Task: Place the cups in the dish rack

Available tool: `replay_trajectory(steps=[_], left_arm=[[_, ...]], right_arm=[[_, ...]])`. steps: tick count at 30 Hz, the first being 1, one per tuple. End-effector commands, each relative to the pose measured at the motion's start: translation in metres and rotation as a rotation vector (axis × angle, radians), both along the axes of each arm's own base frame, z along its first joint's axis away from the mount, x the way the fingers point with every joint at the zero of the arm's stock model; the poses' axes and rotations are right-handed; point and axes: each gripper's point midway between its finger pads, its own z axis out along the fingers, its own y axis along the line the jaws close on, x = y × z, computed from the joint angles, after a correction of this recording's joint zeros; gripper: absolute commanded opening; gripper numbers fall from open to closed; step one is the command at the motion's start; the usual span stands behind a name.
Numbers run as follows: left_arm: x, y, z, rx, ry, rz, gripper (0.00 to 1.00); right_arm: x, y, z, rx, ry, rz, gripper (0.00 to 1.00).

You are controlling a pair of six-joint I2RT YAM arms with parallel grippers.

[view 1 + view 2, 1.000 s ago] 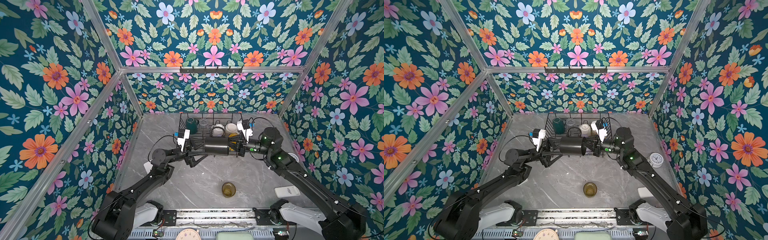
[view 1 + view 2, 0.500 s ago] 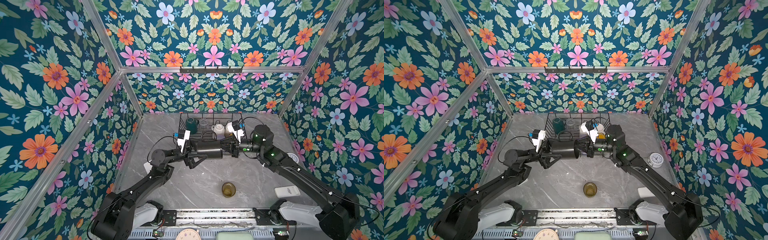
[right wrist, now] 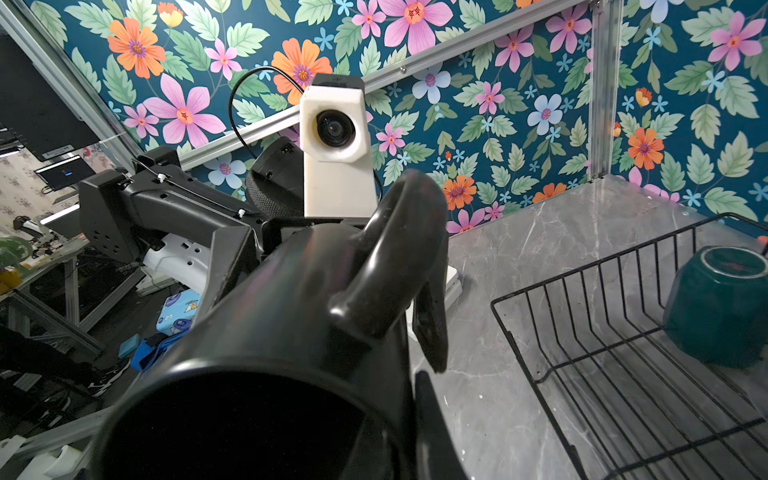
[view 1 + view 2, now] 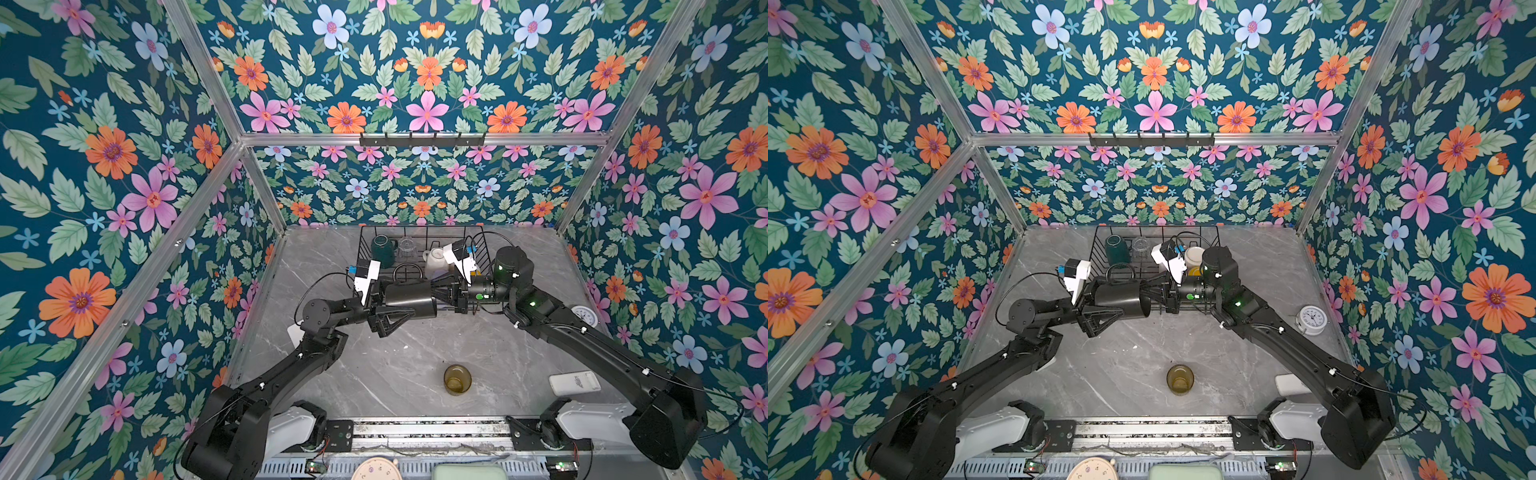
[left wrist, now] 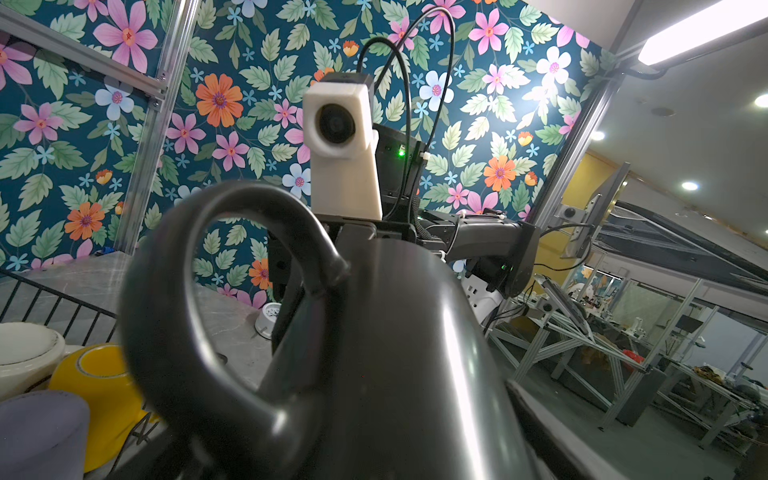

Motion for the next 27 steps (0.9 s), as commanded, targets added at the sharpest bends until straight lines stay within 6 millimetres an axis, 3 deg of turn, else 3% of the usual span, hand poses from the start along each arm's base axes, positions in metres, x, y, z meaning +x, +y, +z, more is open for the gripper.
replay_trajectory(steps=[1, 6, 12, 23, 27], left_arm=[[-0.003, 0.001, 0.003, -0.008, -0.020, -0.001, 0.97], [-0.004, 0.002, 0.004, -0.011, -0.024, -0.005, 0.94], [-0.005, 0.002, 0.003, -0.009, -0.026, -0.008, 0.84], [-0.010, 0.004, 0.009, -0.020, -0.042, -0.010, 0.44], [-0.011, 0.005, 0.011, -0.025, -0.047, -0.007, 0.20]], right_arm=[[-0.003, 0.003, 0.023, 0.063, -0.076, 0.028, 0.00], [-0.005, 0.007, 0.019, 0.058, -0.067, 0.042, 0.00], [-0.003, 0.011, 0.017, 0.057, -0.056, 0.048, 0.00], [0.001, 0.014, 0.013, 0.047, -0.007, 0.046, 0.00], [0.005, 0.014, 0.013, 0.046, 0.006, 0.026, 0.00]])
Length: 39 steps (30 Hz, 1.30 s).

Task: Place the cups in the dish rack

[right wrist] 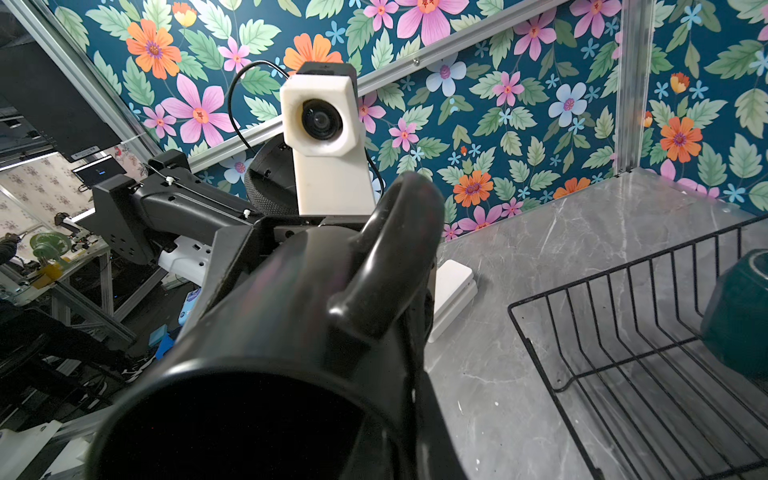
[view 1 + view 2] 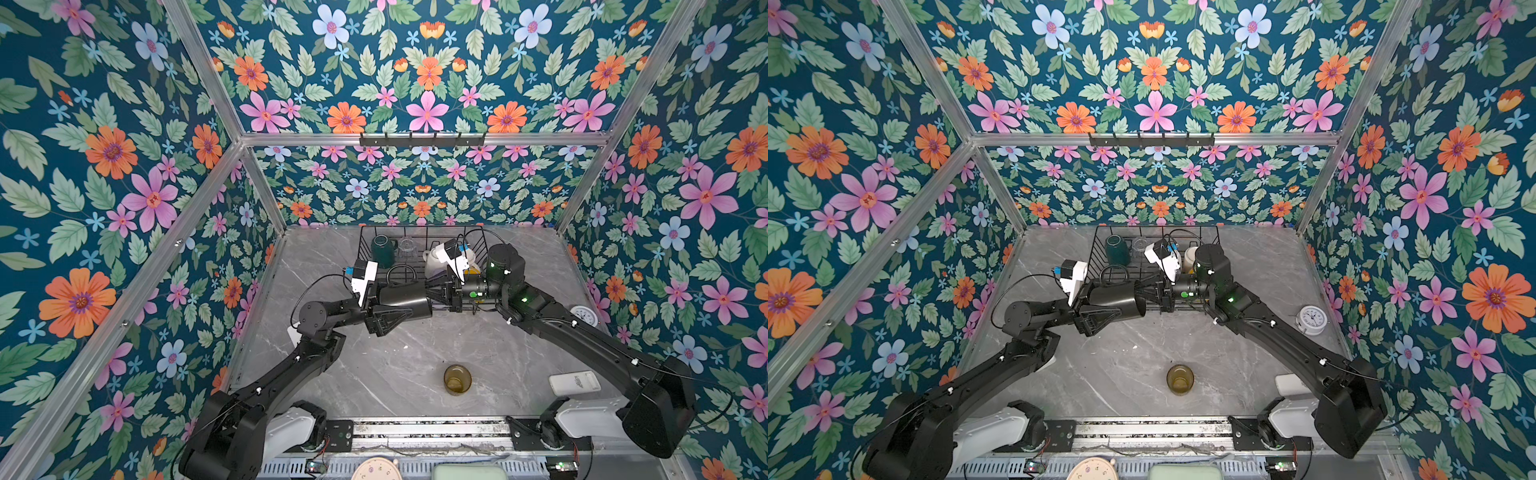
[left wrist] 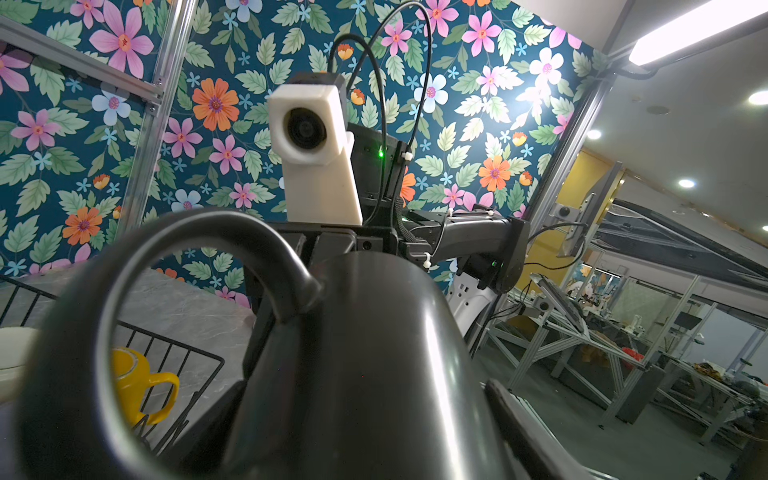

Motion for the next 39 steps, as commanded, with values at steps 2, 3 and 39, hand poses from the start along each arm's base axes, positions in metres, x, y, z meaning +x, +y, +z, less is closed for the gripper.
replay_trajectory(steps=[2, 3, 39], left_arm=[[-0.003, 0.002, 0.007, -0.021, -0.032, 0.007, 0.12], [-0.003, 0.002, 0.007, -0.021, -0.031, 0.008, 0.08], [0.071, 0.006, -0.026, 0.315, 0.085, 0.401, 0.00]], right_arm=[[0.006, 0.001, 0.016, 0.037, -0.004, -0.030, 0.00], [0.006, 0.002, 0.015, 0.031, 0.004, -0.033, 0.00], [0.065, -0.089, -0.023, -0.072, 0.119, -0.634, 0.95]])
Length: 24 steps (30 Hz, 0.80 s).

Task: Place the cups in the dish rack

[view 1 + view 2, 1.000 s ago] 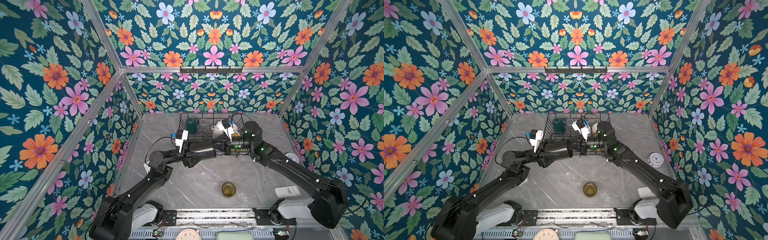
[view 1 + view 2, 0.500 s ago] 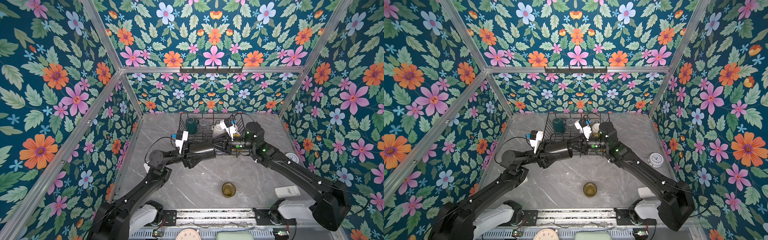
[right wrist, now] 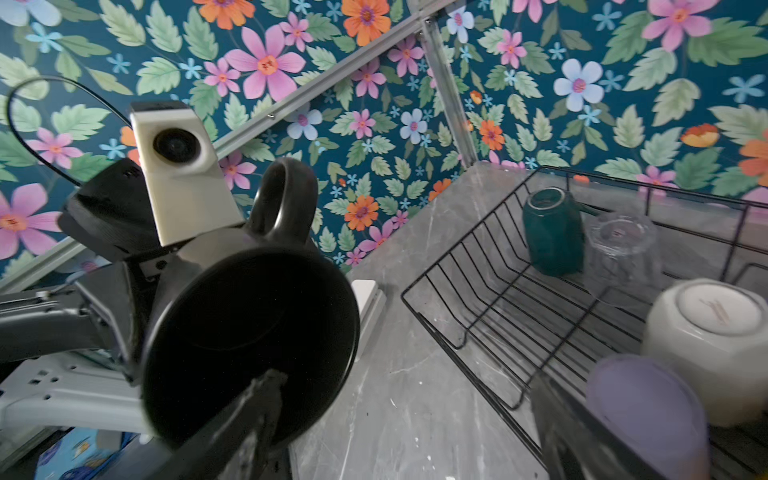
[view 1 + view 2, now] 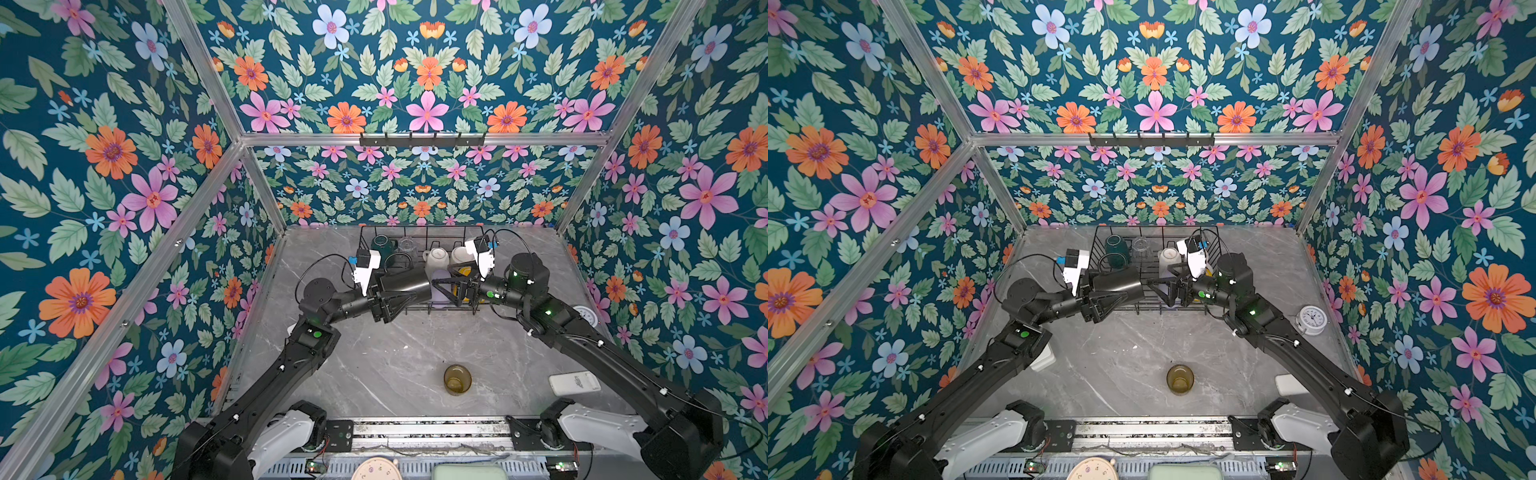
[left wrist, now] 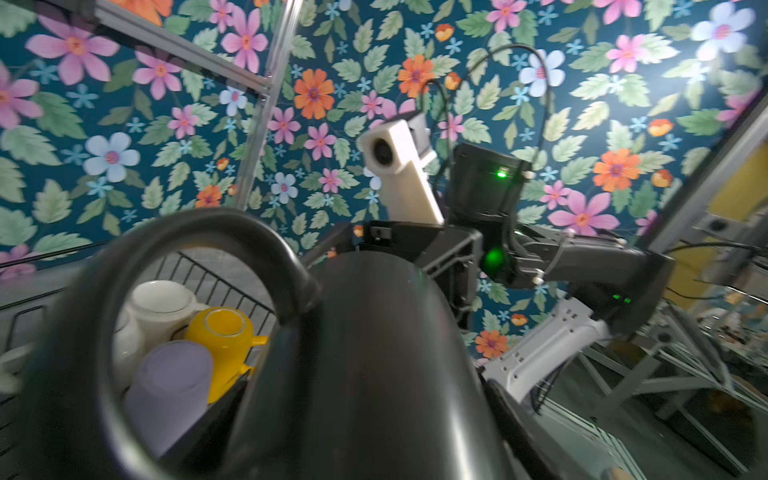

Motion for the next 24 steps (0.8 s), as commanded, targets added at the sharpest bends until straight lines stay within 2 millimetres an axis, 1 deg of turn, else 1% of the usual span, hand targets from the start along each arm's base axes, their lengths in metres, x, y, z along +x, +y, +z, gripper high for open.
replay_trajectory(steps=[1, 3, 5, 8, 11, 15, 19, 24], left_arm=[[0.028, 0.006, -0.024, 0.139, 0.049, 0.141, 0.00], [0.038, 0.007, -0.027, 0.189, 0.077, 0.176, 0.00], [0.051, 0.012, -0.032, 0.253, 0.107, 0.242, 0.00], [0.073, 0.025, -0.040, 0.357, 0.163, 0.370, 0.00], [0.091, 0.038, -0.050, 0.460, 0.213, 0.474, 0.00], [0.106, 0.048, -0.063, 0.569, 0.273, 0.545, 0.00], [0.119, 0.055, -0.074, 0.661, 0.307, 0.594, 0.00], [0.133, 0.062, -0.088, 0.761, 0.346, 0.647, 0.00]], right_arm=[[0.022, -0.027, -0.013, -0.053, 0.026, -0.190, 0.96], [0.026, -0.036, -0.019, -0.052, 0.057, -0.226, 0.98], [0.027, -0.042, -0.023, -0.046, 0.076, -0.253, 0.99], [0.030, -0.049, -0.030, -0.061, 0.100, -0.299, 0.99], [0.033, -0.054, -0.038, -0.084, 0.120, -0.331, 0.99], [0.032, -0.056, -0.043, -0.093, 0.138, -0.340, 0.99], [0.033, -0.062, -0.055, -0.119, 0.156, -0.372, 0.99], [0.029, -0.062, -0.061, -0.130, 0.174, -0.363, 0.99]])
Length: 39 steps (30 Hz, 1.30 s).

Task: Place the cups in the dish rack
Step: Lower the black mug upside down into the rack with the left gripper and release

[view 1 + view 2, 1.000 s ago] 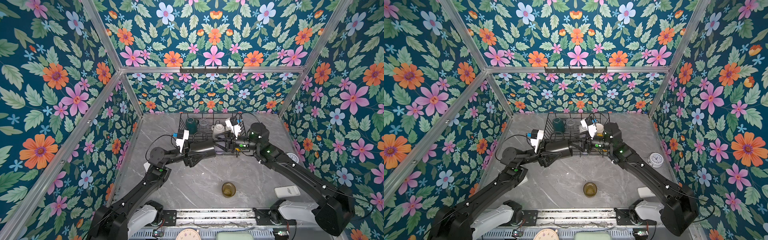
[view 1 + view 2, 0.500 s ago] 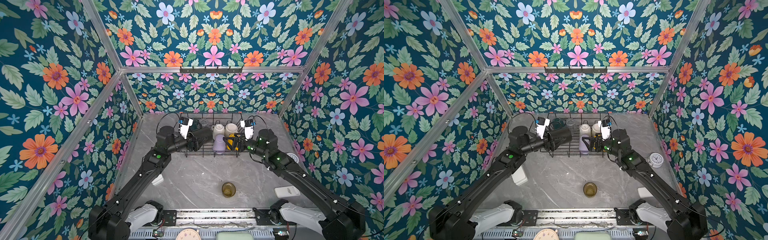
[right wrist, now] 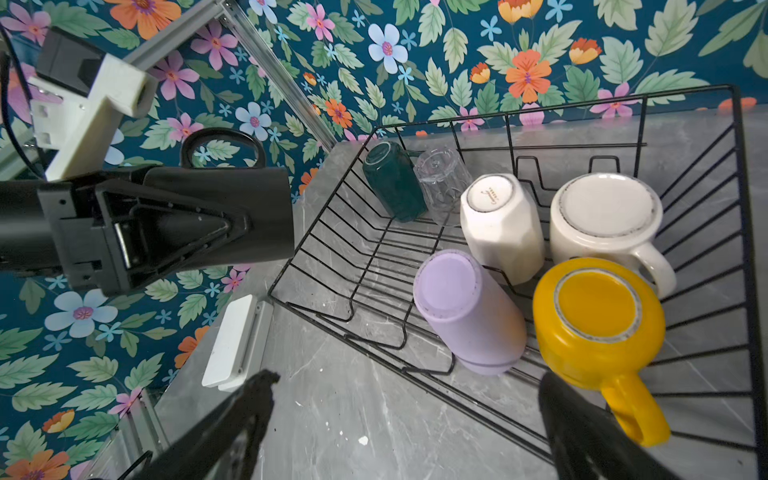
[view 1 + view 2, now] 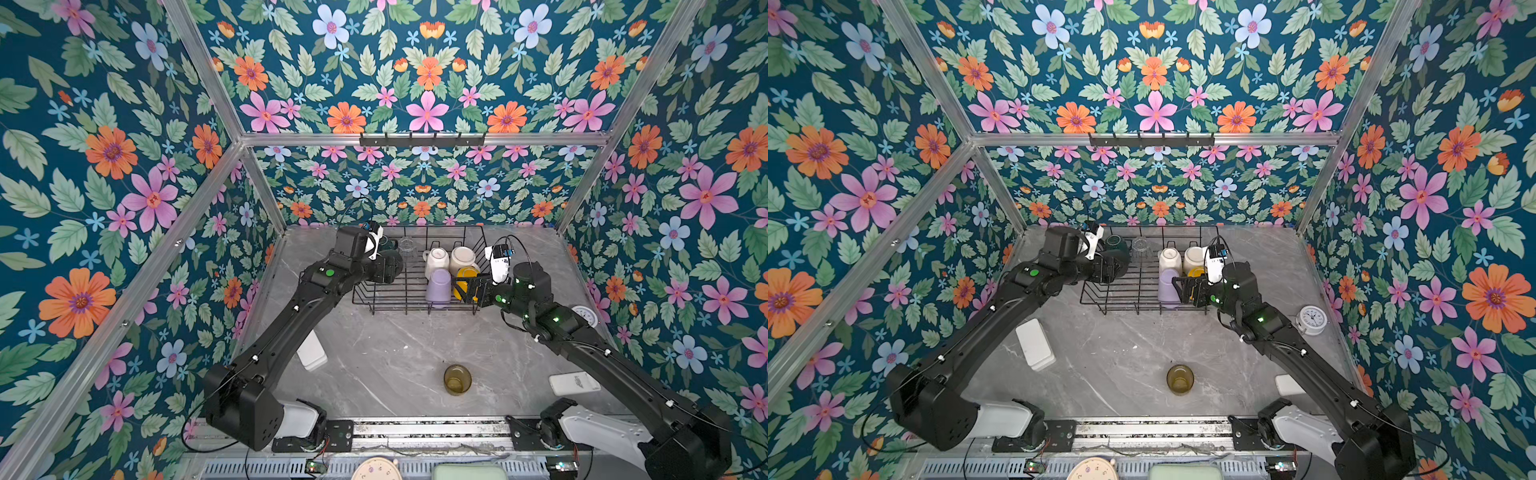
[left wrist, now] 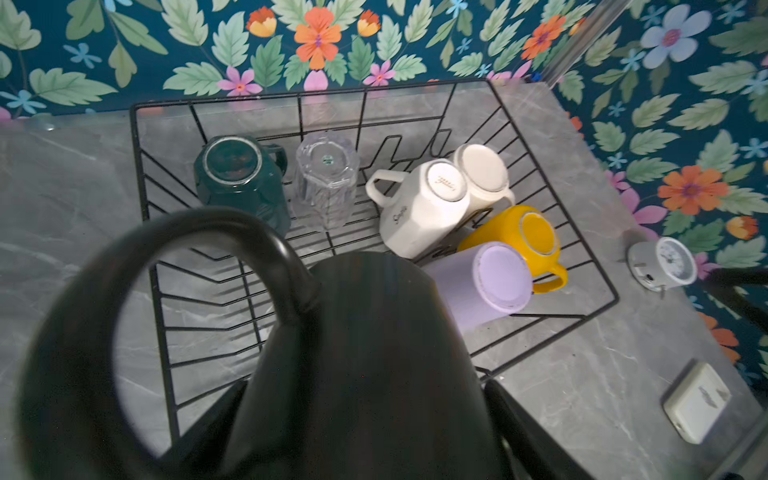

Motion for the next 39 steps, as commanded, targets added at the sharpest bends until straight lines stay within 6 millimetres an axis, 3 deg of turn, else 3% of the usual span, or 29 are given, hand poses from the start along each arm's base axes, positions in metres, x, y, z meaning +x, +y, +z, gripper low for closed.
replay_trajectory(steps=[1, 17, 39], left_arm=[[0.010, 0.013, -0.005, 0.092, -0.007, 0.053, 0.00], [0.034, 0.014, -0.058, 0.288, 0.134, 0.115, 0.00], [0.057, 0.004, -0.142, 0.405, 0.303, 0.098, 0.00]], right_arm=[[0.000, -0.004, -0.002, -0.007, -0.004, -0.020, 0.99], [-0.009, -0.011, -0.026, -0.038, 0.054, -0.029, 0.99], [-0.017, -0.014, -0.038, -0.053, 0.080, -0.021, 0.99]])
